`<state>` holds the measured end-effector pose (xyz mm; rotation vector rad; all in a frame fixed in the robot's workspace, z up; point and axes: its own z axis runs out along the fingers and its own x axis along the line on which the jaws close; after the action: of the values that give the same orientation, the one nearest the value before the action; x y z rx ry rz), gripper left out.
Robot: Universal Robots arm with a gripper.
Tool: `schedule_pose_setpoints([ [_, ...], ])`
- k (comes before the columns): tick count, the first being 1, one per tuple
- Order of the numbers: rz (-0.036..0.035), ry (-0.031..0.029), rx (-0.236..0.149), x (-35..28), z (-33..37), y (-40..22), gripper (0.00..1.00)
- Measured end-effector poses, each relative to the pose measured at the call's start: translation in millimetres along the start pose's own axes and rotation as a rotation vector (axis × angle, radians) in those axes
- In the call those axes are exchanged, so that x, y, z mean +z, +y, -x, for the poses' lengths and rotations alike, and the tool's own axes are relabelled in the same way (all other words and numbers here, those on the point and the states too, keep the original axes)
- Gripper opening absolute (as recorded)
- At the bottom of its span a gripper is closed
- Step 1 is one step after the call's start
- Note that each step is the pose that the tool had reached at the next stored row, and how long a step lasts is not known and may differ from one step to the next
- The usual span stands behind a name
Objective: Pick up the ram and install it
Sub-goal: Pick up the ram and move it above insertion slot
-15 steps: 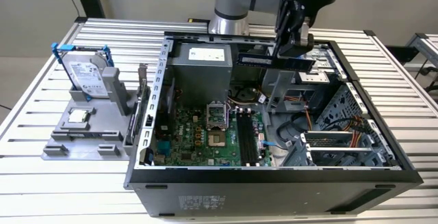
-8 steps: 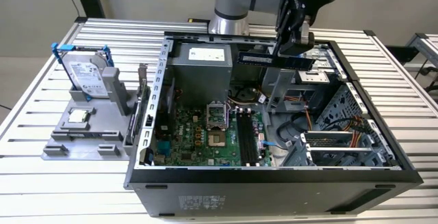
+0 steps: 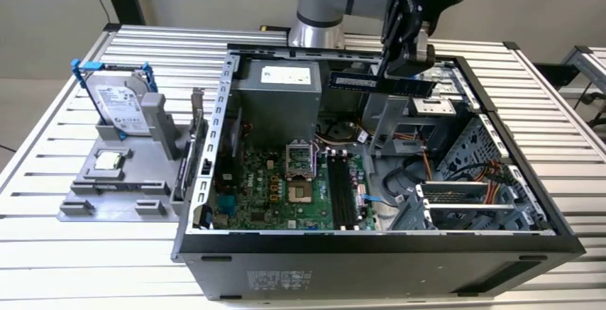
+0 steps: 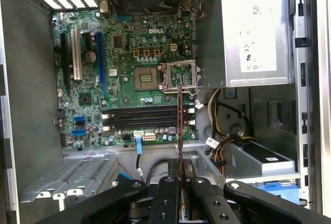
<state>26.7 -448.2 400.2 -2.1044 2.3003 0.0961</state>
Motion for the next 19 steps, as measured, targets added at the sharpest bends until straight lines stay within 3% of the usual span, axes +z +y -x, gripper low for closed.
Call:
schedule_pose_setpoints([
  [6, 0.0000, -0.0004, 0.002, 0.0, 0.0, 0.0, 0.00],
  [9, -0.0015, -0.0012, 0.027, 0.0, 0.0, -0.1, 0.00],
  [19, -0.0119, -0.0065, 0.203, 0.1, 0.0, 0.0, 0.00],
])
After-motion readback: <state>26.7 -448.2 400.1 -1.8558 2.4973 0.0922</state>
